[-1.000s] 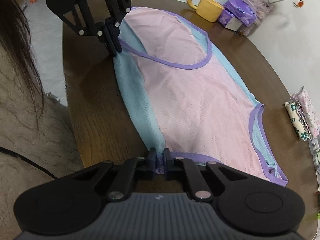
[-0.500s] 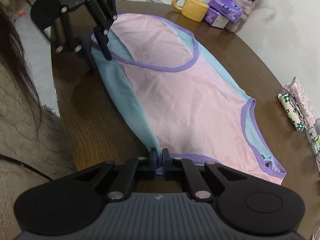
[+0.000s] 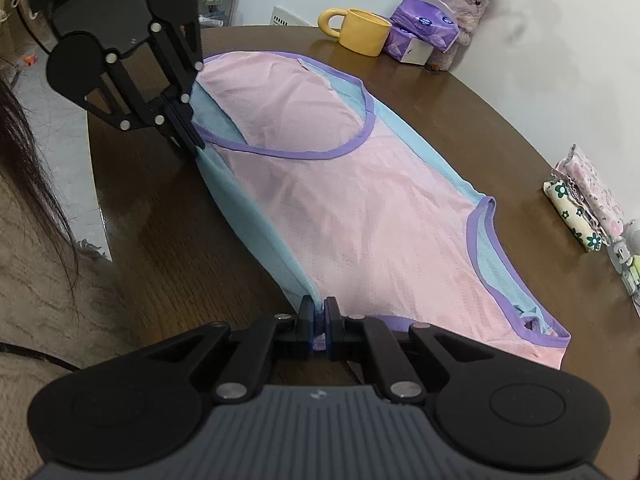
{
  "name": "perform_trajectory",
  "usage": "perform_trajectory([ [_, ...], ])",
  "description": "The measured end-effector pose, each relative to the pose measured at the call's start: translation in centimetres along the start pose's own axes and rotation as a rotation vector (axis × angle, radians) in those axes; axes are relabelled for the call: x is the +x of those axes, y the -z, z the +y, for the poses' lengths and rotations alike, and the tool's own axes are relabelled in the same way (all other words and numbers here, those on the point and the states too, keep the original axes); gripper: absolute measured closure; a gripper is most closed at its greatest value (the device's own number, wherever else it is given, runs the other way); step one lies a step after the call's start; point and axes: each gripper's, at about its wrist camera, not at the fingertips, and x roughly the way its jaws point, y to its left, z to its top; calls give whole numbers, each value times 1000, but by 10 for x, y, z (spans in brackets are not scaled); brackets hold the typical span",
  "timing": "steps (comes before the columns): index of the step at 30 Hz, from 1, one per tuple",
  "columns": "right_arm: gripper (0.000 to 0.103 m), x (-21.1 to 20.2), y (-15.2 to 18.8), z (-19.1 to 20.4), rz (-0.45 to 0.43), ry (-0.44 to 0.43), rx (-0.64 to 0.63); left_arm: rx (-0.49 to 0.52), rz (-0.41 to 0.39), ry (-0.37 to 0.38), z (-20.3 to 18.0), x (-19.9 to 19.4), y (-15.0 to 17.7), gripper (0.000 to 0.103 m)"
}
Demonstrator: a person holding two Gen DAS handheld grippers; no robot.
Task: Fold clothes
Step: 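Fold the blue side panel over the pink body with both grippers, then release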
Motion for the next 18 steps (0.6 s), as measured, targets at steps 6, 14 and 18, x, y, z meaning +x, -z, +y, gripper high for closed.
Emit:
perform_trajectory([
  [6,99,3,-16,-14,-13,43,-36,34,8,-176,20,3,-17,103],
  [14,99,42,-46,-61,20,98,-65,-47,29,-202,70,42,-33,103],
  [18,99,65,-49,-73,49,80,-79,-108,30,-161,81,51,-30,103],
])
